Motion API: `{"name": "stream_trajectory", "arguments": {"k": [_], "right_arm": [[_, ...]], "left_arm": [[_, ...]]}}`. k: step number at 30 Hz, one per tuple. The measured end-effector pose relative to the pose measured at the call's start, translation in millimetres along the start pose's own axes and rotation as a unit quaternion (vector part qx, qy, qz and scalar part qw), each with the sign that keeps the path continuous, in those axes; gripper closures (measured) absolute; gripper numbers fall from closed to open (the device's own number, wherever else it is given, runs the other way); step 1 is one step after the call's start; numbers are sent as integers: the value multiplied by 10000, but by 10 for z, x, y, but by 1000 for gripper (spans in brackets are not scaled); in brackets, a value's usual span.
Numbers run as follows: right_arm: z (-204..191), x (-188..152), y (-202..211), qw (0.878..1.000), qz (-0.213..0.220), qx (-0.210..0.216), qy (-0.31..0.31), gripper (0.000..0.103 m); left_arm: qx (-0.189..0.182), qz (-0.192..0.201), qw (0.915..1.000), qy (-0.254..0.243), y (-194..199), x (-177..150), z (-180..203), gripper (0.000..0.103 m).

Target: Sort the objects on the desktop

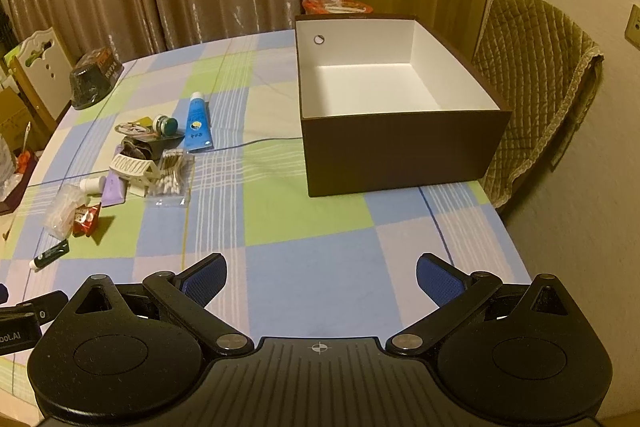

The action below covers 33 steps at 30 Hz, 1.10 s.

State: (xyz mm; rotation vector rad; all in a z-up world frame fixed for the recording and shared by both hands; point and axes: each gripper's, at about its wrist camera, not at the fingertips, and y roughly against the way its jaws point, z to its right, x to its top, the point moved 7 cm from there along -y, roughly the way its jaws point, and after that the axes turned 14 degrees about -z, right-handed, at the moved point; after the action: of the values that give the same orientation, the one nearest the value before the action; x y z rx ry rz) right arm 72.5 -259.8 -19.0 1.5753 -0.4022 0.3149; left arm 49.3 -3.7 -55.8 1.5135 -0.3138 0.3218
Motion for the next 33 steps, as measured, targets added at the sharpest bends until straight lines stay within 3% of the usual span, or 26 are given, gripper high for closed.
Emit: {"name": "stream_trajectory", "arguments": {"k": [33], "right_arm": [[6,6,-57,9999,-91,-78,42,0]], "left_arm": [[-46,-110,9999,28,-45,21,-17,1]]}}
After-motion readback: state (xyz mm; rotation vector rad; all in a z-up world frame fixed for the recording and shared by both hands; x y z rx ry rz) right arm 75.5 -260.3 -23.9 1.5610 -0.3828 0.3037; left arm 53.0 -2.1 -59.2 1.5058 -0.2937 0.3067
